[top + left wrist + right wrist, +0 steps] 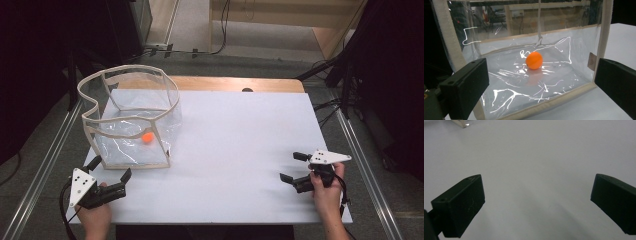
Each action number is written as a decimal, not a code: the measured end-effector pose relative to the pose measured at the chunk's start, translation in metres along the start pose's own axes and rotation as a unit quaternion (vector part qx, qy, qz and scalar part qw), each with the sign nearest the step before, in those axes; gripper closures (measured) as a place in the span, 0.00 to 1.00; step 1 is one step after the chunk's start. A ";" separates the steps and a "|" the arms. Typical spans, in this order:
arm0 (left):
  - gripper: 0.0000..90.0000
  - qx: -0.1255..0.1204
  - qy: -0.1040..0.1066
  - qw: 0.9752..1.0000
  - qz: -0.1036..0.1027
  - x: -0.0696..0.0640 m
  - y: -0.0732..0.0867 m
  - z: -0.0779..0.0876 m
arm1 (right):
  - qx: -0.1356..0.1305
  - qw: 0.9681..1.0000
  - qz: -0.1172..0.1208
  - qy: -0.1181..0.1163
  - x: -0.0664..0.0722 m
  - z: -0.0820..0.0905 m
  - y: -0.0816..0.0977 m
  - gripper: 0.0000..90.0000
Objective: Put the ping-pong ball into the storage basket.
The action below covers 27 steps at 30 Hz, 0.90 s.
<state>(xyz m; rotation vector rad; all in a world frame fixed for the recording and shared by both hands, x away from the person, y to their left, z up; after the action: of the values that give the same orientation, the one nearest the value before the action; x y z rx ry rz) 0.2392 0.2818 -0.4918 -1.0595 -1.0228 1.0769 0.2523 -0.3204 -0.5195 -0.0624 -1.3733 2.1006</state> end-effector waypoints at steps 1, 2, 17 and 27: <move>0.00 0.000 0.000 1.000 0.001 0.000 0.000 0.000 | -0.001 1.000 0.000 0.001 0.000 0.001 0.001 0.00; 0.00 -0.001 0.000 1.000 0.001 0.000 0.000 0.000 | -0.001 1.000 -0.001 0.004 0.001 0.003 0.003 0.00; 0.00 0.001 0.000 1.000 0.004 0.001 0.000 -0.001 | -0.060 0.998 -0.020 0.031 0.009 0.041 0.026 0.00; 0.00 0.003 -0.002 1.000 0.007 0.002 -0.001 -0.002 | -0.093 0.994 -0.029 0.046 0.001 0.058 0.039 0.00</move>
<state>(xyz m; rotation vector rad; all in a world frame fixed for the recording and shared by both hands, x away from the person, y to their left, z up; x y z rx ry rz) 0.2414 0.2832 -0.4913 -1.0623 -1.0162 1.0929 0.2125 -0.3772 -0.5257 -0.1911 -1.4924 1.8937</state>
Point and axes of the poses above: each handheld gripper's, and its own axes: z roughly backward along the jaws, y roughly out of its underside, x roughly to its left, the point moved 2 cm from there along -z, roughly forward along the jaws, and after that the axes turned 15 degrees about -y, right-handed, at the moved point
